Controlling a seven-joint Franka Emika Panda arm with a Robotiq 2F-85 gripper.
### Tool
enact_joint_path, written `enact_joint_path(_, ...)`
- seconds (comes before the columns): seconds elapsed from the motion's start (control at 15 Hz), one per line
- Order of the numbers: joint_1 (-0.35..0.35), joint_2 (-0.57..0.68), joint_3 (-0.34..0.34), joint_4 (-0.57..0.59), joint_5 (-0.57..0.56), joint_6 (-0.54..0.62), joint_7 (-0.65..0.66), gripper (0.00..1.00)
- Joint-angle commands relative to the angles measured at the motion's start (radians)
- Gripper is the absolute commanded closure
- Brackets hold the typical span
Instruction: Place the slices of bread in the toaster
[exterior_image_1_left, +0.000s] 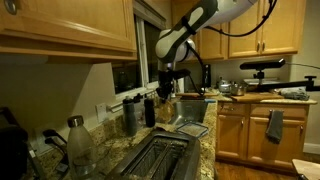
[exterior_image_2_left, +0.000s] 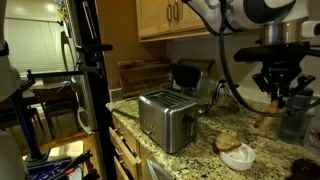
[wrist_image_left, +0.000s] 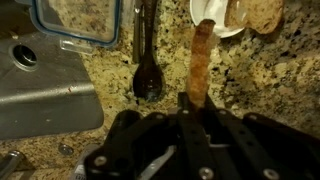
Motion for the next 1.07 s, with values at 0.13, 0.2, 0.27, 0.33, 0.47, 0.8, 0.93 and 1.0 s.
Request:
enact_joint_path(0.13, 0.005, -0.073, 0.0, -0.058, -0.003, 0.009, 0.016, 0.9)
enact_joint_path(0.2, 0.006, -0.079, 0.001, -0.062, -0.004, 0.009, 0.016, 0.9)
enact_joint_path(0.27, 0.008, -0.085, 0.002, -0.065, -0.005, 0.01, 0.016, 0.9)
enact_joint_path(0.33, 0.01, -0.092, 0.003, -0.068, -0.005, 0.007, 0.018, 0.9)
enact_joint_path(0.47, 0.013, -0.114, 0.009, -0.079, 0.001, 0.002, 0.022, 0.9)
enact_joint_path(0.8, 0.028, -0.169, 0.021, -0.105, 0.016, -0.029, 0.033, 0.9)
enact_joint_path(0.93, 0.038, -0.185, 0.021, -0.116, 0.011, -0.034, 0.043, 0.9)
enact_joint_path(1.0, 0.042, -0.19, 0.021, -0.121, 0.008, -0.036, 0.048, 0.9)
